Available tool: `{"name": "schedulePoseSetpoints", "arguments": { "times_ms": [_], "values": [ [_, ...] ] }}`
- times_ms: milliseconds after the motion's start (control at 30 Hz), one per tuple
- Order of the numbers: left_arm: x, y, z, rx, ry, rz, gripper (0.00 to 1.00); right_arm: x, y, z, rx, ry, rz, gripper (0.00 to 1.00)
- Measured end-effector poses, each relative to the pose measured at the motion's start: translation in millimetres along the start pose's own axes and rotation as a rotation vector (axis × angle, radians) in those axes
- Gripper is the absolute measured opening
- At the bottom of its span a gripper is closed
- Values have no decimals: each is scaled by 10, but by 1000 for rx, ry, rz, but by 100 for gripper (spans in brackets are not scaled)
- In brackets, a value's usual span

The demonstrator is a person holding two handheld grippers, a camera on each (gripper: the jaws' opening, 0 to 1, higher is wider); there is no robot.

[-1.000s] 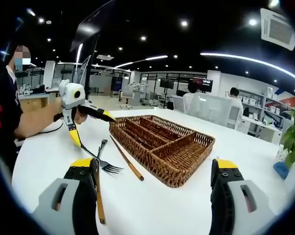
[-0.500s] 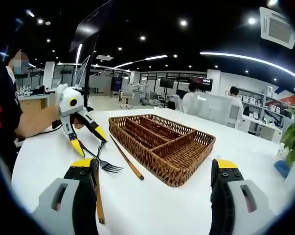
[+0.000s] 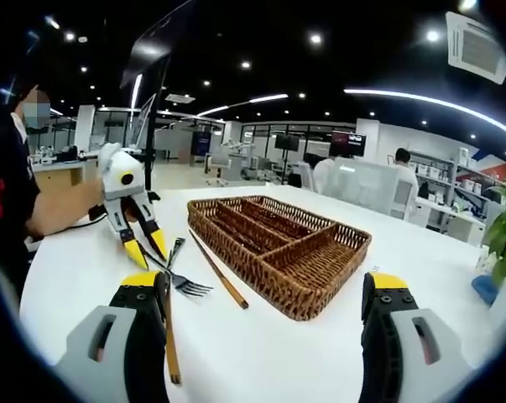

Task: Arrange the knives, forks, and spoons in their matching storage slots by inserting each utensil handle-first until every utensil is classified and aligned in the correct compartment

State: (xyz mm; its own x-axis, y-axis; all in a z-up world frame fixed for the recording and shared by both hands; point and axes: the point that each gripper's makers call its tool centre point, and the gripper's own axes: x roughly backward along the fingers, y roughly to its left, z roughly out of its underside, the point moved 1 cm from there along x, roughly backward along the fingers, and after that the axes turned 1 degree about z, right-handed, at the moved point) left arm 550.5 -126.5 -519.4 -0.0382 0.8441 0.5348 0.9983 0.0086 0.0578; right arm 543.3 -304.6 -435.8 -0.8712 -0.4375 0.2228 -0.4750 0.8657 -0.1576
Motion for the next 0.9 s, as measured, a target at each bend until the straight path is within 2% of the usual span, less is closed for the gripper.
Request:
{"name": "schedulePoseSetpoints", "arguments": {
  "times_ms": [200, 233, 400, 467, 667, 900],
  "values": [
    [-23, -38, 55, 34, 26, 20, 13, -3, 11, -10, 5, -2, -2, 99],
    [-43, -40, 26, 20, 14, 19, 13, -4, 11, -8, 5, -1, -3, 99],
    [-78, -28, 25, 50, 15, 13, 8, -14, 34, -3, 13, 3, -9, 99],
    [-82, -14, 11, 10, 10, -4, 4, -13, 38, -7, 13, 2, -10, 99],
    [-59, -18, 11, -64, 20, -25, 3, -16, 41, 0, 14, 3, -11, 99],
    [-16, -6, -63, -70, -12, -29, 3, -19, 50, 3, 13, 4, -15, 99]
  ]
}}
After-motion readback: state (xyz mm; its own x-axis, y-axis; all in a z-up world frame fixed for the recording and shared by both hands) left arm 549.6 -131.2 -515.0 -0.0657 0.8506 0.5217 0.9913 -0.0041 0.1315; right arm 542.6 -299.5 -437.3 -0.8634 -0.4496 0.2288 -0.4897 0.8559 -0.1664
